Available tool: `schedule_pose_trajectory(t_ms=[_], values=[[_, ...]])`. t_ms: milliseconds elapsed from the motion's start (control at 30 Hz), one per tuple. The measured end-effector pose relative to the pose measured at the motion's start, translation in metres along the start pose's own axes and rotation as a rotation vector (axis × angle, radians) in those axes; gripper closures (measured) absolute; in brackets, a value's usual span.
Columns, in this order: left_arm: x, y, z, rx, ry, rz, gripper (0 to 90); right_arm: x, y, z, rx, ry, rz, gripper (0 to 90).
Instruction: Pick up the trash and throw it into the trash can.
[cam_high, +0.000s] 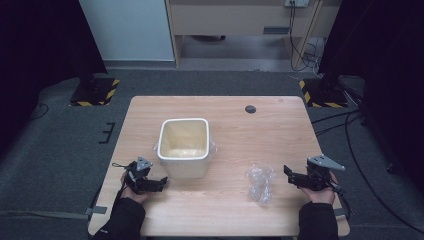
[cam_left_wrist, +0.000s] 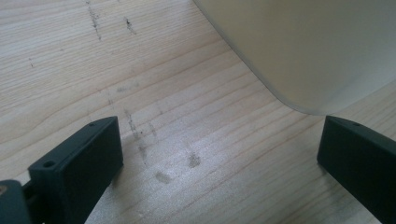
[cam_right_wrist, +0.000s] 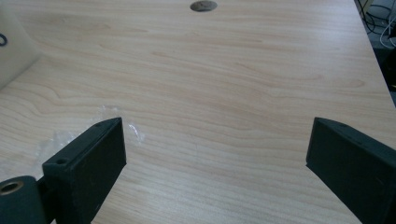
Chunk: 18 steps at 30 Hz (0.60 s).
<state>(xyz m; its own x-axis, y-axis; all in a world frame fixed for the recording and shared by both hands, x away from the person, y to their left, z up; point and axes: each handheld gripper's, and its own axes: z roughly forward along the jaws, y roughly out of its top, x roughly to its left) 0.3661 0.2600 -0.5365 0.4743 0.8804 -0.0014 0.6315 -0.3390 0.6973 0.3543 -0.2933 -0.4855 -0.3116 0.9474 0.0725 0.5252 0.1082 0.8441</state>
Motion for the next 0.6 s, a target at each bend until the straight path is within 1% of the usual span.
schedule_pose_trajectory(t_ms=[200, 267, 333, 433, 467, 500, 533, 600], values=[[0.0, 0.0, 0.0, 0.0, 0.0, 0.001, 0.0, 0.009, 0.016, -0.015, -0.066, 0.002, -0.021, 4.9], [0.0, 0.0, 0.0, 0.0, -0.001, 0.001, 0.0, 0.01, 0.017, -0.017, -0.071, 0.004, -0.022, 4.9], [0.0, 0.0, 0.0, 0.0, -0.001, 0.001, 0.0, 0.016, 0.024, -0.022, -0.093, 0.008, -0.029, 4.7], [0.0, 0.0, 0.0, 0.0, -0.001, 0.002, 0.0, 0.021, 0.029, -0.026, -0.111, 0.019, -0.026, 4.5], [0.0, 0.0, 0.0, 0.0, -0.001, 0.002, 0.0, 0.021, 0.029, -0.026, -0.111, 0.019, -0.026, 4.5], [0.0, 0.0, 0.0, 0.0, -0.001, 0.002, 0.0, 0.027, 0.032, -0.029, -0.119, 0.026, -0.035, 4.4], [0.0, 0.0, 0.0, 0.0, -0.001, 0.002, 0.0, 0.027, 0.032, -0.029, -0.119, 0.026, -0.035, 4.4], [0.0, 0.0, 0.0, 0.0, -0.002, 0.002, 0.0, 0.033, 0.037, -0.033, -0.134, 0.037, -0.037, 4.3]])
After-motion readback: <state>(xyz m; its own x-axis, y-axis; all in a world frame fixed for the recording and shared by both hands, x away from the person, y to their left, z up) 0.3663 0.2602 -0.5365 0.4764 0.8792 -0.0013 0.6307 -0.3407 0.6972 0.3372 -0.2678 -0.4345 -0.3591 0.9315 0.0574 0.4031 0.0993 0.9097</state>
